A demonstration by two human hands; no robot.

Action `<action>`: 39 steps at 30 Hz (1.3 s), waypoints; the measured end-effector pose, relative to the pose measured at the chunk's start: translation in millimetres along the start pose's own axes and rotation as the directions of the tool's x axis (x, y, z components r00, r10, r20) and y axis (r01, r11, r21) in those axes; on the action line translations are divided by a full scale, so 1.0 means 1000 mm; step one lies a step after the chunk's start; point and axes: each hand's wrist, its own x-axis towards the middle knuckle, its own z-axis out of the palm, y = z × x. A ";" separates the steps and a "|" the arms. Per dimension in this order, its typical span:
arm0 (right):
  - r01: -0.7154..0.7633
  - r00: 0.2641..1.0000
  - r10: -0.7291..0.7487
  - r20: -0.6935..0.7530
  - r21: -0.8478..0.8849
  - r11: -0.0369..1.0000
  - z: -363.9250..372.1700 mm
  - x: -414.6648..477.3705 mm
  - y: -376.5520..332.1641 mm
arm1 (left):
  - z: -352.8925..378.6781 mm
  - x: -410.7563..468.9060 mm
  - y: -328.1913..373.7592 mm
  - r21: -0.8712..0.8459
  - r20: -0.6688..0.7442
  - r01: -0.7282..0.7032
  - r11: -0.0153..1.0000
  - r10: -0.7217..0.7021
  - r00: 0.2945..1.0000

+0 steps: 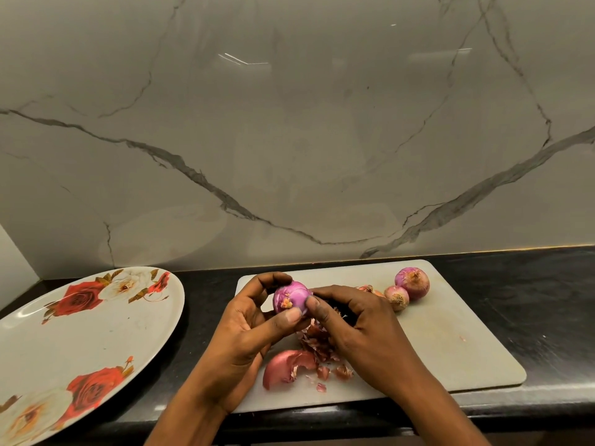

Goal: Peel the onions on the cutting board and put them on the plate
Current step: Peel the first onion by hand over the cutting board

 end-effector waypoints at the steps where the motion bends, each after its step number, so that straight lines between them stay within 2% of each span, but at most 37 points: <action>1: 0.005 1.000 -0.005 -0.003 -0.001 1.000 0.000 0.000 0.000 | 0.001 0.000 0.000 0.003 -0.015 0.002 1.000 -0.002 1.000; 10: 0.045 0.997 -0.045 -0.056 -0.003 0.999 -0.003 -0.002 0.002 | -0.001 0.002 0.001 0.025 -0.068 0.055 0.998 -0.053 0.996; 15: 0.012 0.997 -0.008 -0.080 0.052 0.999 -0.003 -0.003 0.000 | -0.002 0.003 -0.001 0.003 -0.096 0.059 0.998 -0.059 0.994; 19: -0.059 0.982 0.088 -0.168 0.175 0.983 -0.006 -0.003 0.000 | -0.002 0.005 0.000 -0.031 -0.218 0.036 0.999 -0.041 0.975; 21: -0.048 0.985 0.063 -0.161 0.098 0.994 -0.005 -0.003 0.001 | -0.003 0.006 0.000 -0.042 -0.255 0.012 0.999 -0.022 0.967; 25: -0.022 0.995 0.013 -0.097 -0.091 0.996 0.001 -0.006 0.004 | -0.003 0.007 -0.001 -0.082 -0.243 0.004 0.997 -0.024 0.970; 34: 0.049 0.993 -0.060 -0.103 -0.103 0.993 0.002 -0.006 -0.001 | -0.008 0.008 -0.004 -0.183 -0.142 0.046 0.982 -0.073 0.987; 39: 0.061 0.992 -0.069 -0.109 -0.077 0.995 0.002 -0.005 -0.005 | -0.003 0.005 -0.006 -0.016 -0.107 -0.010 1.000 0.008 0.994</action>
